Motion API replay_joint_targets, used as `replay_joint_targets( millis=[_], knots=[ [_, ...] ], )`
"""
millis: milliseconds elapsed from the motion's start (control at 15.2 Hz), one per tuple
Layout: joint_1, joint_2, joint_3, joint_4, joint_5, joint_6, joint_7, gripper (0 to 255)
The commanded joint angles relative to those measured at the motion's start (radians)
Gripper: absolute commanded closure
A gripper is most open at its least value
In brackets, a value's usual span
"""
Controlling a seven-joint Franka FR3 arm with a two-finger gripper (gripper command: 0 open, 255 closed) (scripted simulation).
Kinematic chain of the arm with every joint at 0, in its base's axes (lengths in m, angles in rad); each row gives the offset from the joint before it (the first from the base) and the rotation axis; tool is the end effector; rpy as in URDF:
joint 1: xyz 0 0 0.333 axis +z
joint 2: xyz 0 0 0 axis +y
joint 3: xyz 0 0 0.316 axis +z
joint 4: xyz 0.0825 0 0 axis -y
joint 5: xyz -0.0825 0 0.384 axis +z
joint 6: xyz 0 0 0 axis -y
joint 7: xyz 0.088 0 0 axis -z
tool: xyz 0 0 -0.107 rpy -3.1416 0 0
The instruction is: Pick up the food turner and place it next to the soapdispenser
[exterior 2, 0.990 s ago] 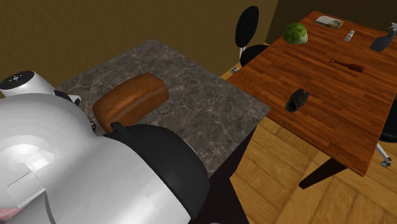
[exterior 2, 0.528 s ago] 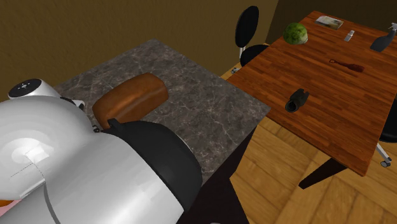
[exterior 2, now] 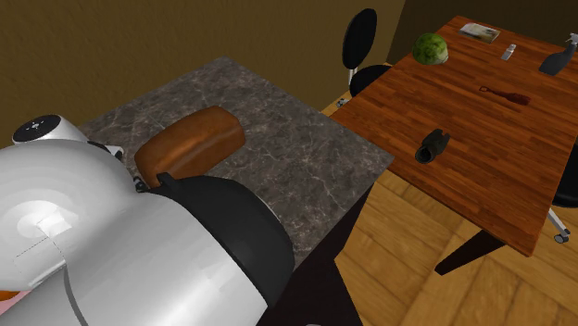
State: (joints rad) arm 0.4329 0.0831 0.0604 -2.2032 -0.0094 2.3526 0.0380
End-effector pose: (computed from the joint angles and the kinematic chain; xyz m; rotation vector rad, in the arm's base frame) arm 0.4822 0.2589 0.3506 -3.0416 -0.7143 -0.1010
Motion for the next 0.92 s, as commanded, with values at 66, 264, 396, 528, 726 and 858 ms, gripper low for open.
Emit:
replay_joint_targets(
  millis=[66,264,396,528,726,858],
  knots=[
    [0.0,0.0,0.0,0.0,0.0,0.0,0.0,0],
    [0.0,-0.042,0.0,0.021,0.004,-0.063,-0.003,0],
    [-0.001,-0.076,0.0,0.044,0.007,-0.12,-0.005,0],
    [-0.001,-0.076,0.0,0.044,0.007,-0.12,-0.005,0],
    [-0.001,-0.076,0.0,0.044,0.007,-0.12,-0.005,0],
    [-0.001,-0.076,0.0,0.044,0.007,-0.12,-0.005,0]
  ],
)
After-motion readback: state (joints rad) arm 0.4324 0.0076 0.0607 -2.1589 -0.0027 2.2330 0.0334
